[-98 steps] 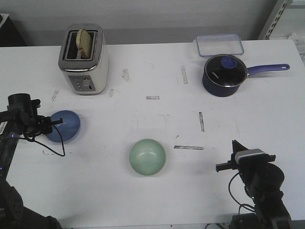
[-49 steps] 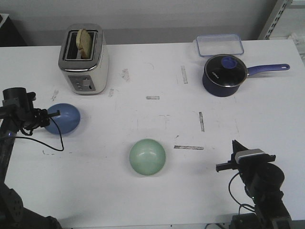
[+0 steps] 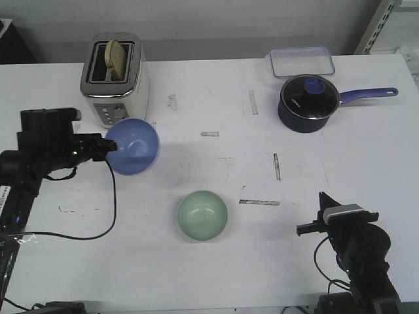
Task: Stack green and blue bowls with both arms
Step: 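Grip the blue bowl rim and lift it toward the green bowl, then lower the blue bowl into the green bowl and open the left gripper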
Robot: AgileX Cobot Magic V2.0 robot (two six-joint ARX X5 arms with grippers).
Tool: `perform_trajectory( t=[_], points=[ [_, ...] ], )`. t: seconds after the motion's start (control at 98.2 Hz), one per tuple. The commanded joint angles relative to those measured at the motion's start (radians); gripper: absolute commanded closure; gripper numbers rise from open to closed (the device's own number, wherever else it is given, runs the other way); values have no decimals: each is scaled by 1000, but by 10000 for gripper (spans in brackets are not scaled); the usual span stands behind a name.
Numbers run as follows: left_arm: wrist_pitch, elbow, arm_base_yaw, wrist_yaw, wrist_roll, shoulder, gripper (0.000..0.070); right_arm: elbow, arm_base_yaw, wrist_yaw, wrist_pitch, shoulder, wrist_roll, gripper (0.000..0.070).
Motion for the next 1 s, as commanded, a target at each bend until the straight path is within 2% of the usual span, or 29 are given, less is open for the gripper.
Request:
perform_trajectory(
  t=[0.0, 0.153, 0.285, 0.428, 0.509, 0.652, 0.988],
  points=[
    [-42, 18, -75, 8, 0, 8, 700, 0, 2, 0, 9, 6, -5, 700],
    [-151, 18, -250, 8, 49, 30, 700, 0, 2, 0, 9, 6, -5, 700],
    [-160, 18, -384, 7, 56, 61, 700, 0, 2, 0, 9, 6, -5, 700],
    [-160, 18, -487, 4, 105, 106, 700, 0, 2, 0, 9, 6, -5, 700],
    [-158, 18, -520, -5, 108, 136, 700, 0, 2, 0, 9, 6, -5, 700],
    [-139, 18, -551, -74, 107, 192, 700, 0, 2, 0, 9, 6, -5, 700],
    [-97, 18, -561, -73, 102, 243, 700, 0, 2, 0, 9, 6, -5, 700]
  ],
)
